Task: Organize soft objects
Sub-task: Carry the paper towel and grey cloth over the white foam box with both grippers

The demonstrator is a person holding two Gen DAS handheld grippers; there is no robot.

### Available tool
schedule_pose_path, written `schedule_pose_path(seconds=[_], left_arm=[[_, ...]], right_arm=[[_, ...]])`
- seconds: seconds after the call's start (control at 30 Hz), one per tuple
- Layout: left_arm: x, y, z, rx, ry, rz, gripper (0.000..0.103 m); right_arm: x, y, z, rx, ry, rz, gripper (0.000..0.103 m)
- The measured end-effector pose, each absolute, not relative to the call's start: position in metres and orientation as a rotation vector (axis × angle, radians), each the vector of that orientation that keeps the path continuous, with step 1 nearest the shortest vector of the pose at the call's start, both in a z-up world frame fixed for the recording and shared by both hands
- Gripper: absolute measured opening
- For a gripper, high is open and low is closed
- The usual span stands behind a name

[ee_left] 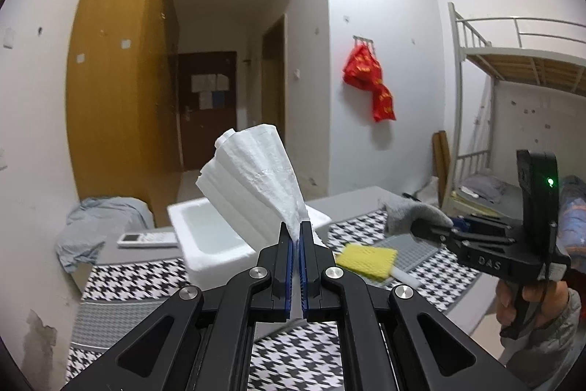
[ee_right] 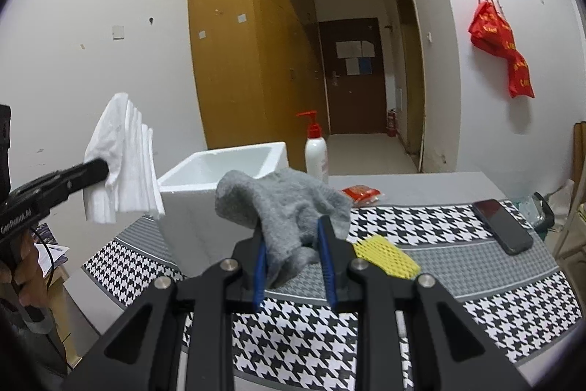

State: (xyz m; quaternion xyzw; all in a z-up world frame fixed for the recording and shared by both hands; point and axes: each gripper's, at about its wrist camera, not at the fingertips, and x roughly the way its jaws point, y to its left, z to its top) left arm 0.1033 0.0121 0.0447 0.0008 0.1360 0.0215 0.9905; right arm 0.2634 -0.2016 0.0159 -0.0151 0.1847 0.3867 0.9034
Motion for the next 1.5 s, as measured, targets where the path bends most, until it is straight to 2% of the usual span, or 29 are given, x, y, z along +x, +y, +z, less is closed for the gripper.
schedule_pose_path(seconds=[0.63, 1.5], left_arm=[[0.101, 0.038, 0.064, -0.013, 0.253, 0.104, 0.003], [0.178, 0.069, 0.056, -0.053, 0.358, 0.064, 0.003]], right_arm=[[0.263, -0.156, 0.038, -0.059, 0.339, 0.927, 0.029], [0.293, -0.118, 0.05, -0.064, 0.345, 0.938, 0.029]])
